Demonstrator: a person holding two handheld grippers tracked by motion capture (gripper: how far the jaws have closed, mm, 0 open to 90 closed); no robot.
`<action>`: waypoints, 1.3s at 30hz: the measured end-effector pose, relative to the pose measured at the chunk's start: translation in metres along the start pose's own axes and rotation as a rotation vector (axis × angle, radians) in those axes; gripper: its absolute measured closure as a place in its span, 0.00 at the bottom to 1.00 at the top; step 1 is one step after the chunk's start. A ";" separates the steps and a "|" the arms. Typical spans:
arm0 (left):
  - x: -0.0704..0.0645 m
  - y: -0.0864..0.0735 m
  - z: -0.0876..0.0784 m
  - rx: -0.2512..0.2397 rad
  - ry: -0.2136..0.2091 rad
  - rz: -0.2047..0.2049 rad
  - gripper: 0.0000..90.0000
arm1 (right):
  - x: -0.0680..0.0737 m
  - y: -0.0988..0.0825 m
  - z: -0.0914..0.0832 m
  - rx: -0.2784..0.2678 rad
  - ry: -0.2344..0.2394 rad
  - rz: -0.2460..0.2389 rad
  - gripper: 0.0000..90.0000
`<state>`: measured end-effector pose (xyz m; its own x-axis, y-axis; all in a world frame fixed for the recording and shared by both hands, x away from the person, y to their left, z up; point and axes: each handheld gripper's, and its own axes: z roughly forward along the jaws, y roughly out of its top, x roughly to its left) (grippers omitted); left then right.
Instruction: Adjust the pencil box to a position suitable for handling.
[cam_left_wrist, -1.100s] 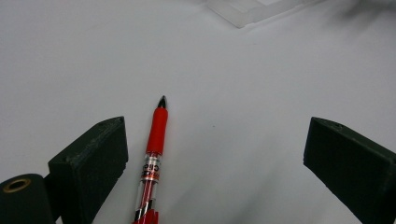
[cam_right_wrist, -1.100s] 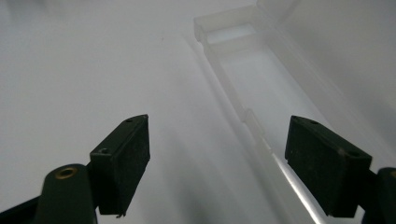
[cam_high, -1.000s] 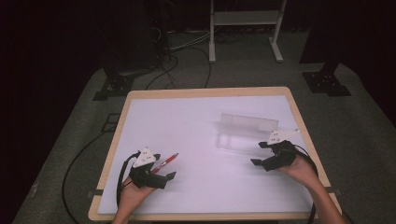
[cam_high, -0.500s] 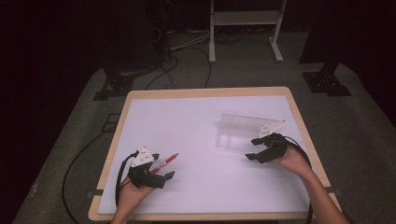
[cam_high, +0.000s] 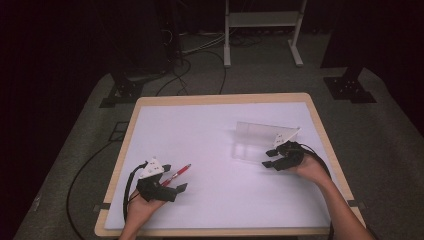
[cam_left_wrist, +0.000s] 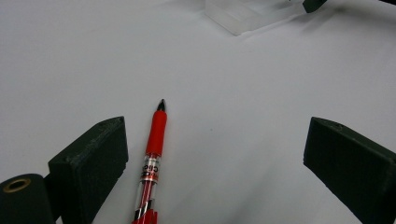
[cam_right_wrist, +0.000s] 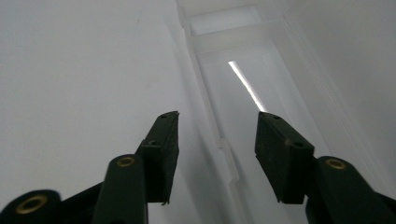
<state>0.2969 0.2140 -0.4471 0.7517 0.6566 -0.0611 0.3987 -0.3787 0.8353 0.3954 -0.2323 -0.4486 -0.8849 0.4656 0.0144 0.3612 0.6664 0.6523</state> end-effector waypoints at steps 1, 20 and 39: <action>0.000 0.000 0.000 0.002 0.000 0.000 0.07 | 0.000 0.000 0.001 0.002 -0.004 -0.001 0.56; 0.004 -0.002 0.000 -0.027 -0.065 -0.051 0.07 | -0.001 0.000 0.013 0.008 0.015 -0.052 0.78; 0.005 -0.003 -0.002 -0.031 -0.066 -0.056 0.07 | -0.006 -0.002 0.017 0.009 0.033 -0.069 0.83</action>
<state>0.2986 0.2202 -0.4488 0.7621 0.6314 -0.1434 0.4254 -0.3214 0.8460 0.4045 -0.2264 -0.4626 -0.9170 0.3987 -0.0051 0.3014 0.7014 0.6459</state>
